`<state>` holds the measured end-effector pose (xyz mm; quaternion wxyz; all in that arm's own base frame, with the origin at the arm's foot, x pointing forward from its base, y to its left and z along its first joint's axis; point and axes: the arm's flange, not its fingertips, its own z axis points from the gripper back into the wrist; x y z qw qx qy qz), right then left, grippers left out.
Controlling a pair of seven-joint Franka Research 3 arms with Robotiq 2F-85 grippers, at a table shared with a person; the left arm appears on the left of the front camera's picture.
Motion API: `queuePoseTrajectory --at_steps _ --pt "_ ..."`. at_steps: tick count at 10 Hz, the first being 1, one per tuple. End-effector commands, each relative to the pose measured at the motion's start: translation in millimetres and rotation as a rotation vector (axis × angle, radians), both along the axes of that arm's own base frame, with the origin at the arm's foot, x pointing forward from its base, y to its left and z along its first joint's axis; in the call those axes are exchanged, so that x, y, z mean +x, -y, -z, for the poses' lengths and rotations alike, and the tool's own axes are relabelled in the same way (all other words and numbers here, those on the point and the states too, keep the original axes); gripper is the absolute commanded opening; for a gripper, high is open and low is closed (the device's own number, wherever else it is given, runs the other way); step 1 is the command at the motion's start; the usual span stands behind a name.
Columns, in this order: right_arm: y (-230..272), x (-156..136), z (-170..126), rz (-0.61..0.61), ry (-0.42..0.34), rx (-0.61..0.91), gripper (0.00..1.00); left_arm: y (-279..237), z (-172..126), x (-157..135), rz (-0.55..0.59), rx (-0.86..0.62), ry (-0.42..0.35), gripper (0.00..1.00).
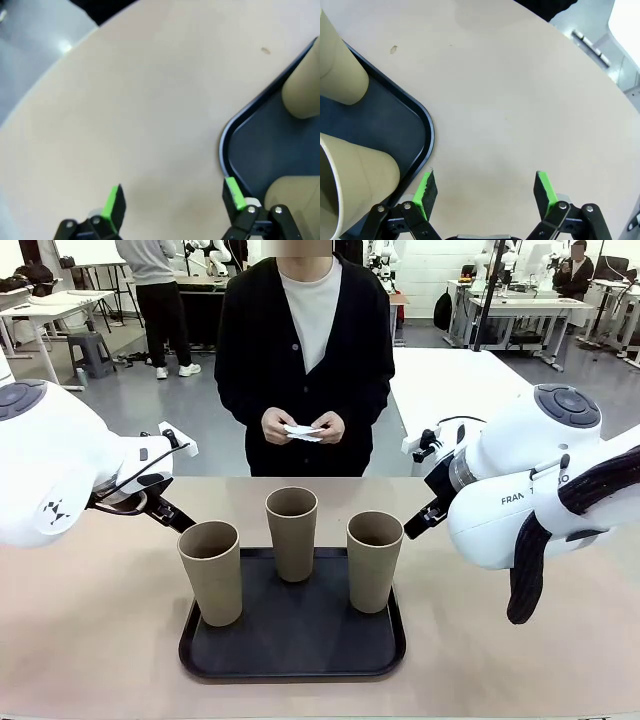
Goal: Place coasters on the table and set cups on them.
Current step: Pick up one Reusable plastic cup and place it on a coaster set by the human.
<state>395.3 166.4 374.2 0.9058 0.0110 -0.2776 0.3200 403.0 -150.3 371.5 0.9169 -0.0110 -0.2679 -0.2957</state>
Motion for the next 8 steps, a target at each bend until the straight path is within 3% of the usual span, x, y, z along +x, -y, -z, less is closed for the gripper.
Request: queuePoseTrajectory --at_steps 1,5,7,8 --pt "-0.1 -0.1 0.1 0.000 0.000 0.000 1.00 -0.3 0.0 0.1 -0.001 0.000 0.000 1.00" --pt "0.0 0.0 0.0 0.000 0.000 0.000 1.00 0.0 0.0 0.0 0.000 0.000 0.000 1.00" --pt "-0.8 -19.3 -33.9 0.059 -0.028 -0.033 1.00 -8.8 -58.2 -25.4 -0.030 0.062 0.098 1.00" --pt "2.7 -37.4 -51.3 0.097 -0.059 -0.065 1.00 -20.5 -79.0 -47.6 -0.020 0.115 0.091 1.00"
